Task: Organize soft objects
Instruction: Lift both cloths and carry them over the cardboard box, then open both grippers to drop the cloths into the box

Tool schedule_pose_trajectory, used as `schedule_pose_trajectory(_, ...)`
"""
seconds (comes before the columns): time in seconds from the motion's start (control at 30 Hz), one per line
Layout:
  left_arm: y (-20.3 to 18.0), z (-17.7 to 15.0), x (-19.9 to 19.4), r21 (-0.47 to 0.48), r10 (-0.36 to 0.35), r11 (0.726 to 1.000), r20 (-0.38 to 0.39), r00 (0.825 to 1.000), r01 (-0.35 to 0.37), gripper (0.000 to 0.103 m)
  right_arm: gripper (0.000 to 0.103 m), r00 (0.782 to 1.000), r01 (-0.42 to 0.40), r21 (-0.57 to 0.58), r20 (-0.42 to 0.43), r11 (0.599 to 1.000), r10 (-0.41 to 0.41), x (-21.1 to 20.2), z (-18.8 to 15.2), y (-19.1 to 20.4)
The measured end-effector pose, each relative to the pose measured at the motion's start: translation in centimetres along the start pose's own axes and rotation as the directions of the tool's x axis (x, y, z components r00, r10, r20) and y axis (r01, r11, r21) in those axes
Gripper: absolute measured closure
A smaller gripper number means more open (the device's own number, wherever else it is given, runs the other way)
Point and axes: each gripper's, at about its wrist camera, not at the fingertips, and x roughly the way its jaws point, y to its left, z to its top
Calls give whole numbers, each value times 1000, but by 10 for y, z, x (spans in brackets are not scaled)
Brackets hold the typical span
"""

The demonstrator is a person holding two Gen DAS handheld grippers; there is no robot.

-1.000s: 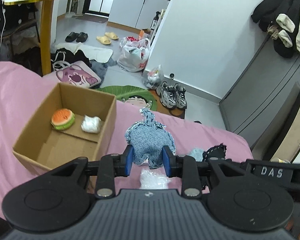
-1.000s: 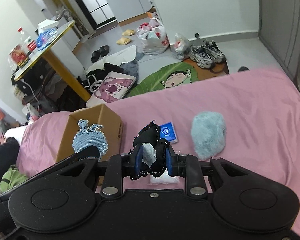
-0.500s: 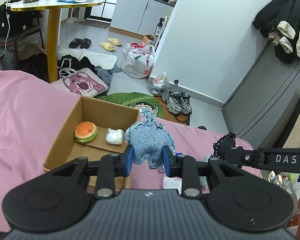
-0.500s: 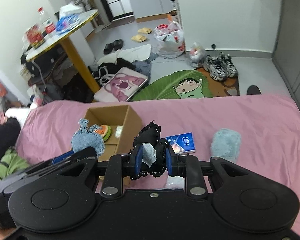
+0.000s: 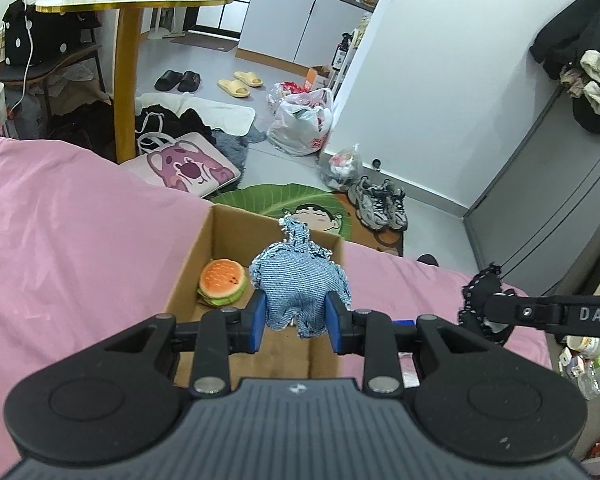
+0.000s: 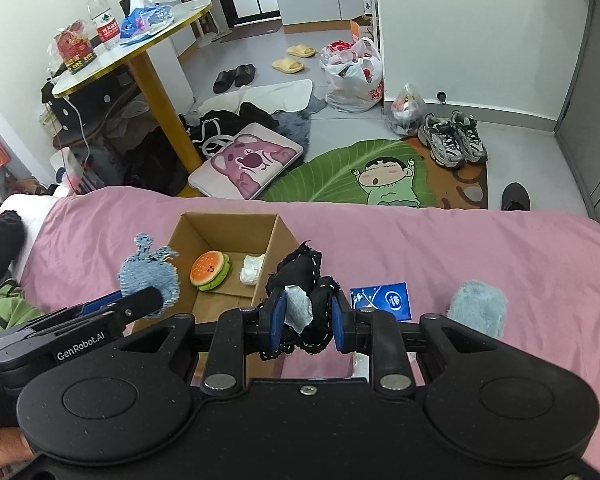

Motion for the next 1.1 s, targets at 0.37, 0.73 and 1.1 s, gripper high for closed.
schedule_pose_trajectory(0.37, 37, 0, 37, -62, 26, 998, -40, 999, -28, 72, 79, 999, -35, -44, -24, 998, 34, 40, 16, 21)
schedule_pose_trajectory(0.73, 61, -2, 65, -121, 24, 992, -99, 995, -36, 63, 79, 996, -78, -39, -48, 996, 76, 75, 29, 35)
schedule_pose_trajectory(1.1, 69, -3, 62, -139, 13, 990, -90, 996, -26, 33, 60, 989, -140, -75, -64, 987, 135, 85, 29, 55)
